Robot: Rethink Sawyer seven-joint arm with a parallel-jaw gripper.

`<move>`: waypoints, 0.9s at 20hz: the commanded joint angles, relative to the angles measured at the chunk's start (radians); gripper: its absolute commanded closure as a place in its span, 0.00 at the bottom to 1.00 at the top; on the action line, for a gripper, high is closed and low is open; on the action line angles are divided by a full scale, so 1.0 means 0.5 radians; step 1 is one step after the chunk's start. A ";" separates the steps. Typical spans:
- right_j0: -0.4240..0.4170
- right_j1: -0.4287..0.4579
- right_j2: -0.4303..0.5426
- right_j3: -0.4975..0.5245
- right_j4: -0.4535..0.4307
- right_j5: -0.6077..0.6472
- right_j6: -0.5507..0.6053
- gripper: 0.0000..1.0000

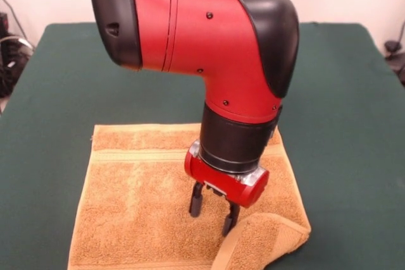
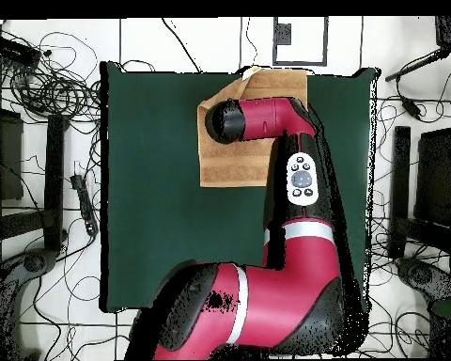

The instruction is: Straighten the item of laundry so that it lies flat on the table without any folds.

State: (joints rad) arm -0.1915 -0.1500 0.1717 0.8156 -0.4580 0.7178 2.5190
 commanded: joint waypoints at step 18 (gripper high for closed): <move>0.112 0.003 0.149 0.078 0.229 0.118 0.085 0.00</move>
State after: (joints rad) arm -0.1884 -0.1379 0.1700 0.7874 -0.4215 0.7444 2.5190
